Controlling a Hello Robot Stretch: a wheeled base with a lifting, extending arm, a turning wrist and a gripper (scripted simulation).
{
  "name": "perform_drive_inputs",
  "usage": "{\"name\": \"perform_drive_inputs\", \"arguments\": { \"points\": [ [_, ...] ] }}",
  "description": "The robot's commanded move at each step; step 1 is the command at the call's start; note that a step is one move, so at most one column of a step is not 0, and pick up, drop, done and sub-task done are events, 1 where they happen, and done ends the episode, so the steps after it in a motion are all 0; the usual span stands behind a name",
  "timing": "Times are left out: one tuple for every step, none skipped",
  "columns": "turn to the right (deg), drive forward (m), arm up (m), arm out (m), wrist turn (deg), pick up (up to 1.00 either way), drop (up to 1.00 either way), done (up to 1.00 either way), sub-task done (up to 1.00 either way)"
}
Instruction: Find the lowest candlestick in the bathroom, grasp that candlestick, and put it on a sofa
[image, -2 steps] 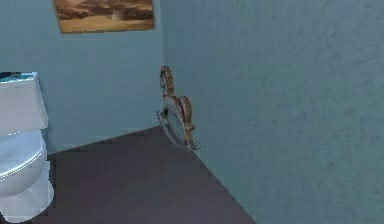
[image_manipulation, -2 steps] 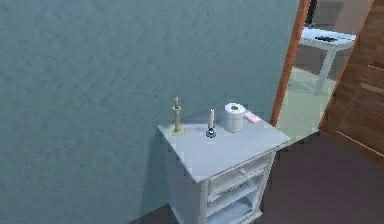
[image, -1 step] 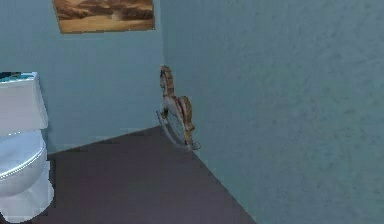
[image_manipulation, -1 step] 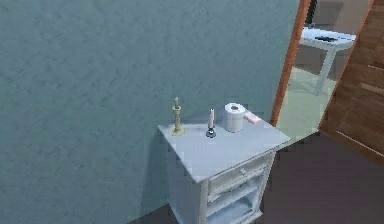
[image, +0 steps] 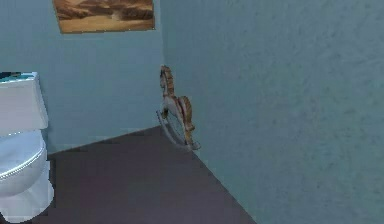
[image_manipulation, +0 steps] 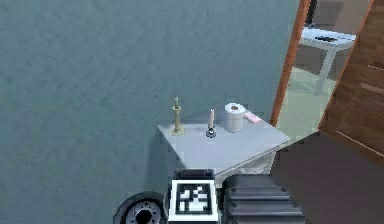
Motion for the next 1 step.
{"name": "perform_drive_inputs", "arguments": {
  "points": [
    [0.0, 0.0, 0.0, 0.5, 0.0, 0.0, 0.0, 0.0, 0.0]
  ]
}}
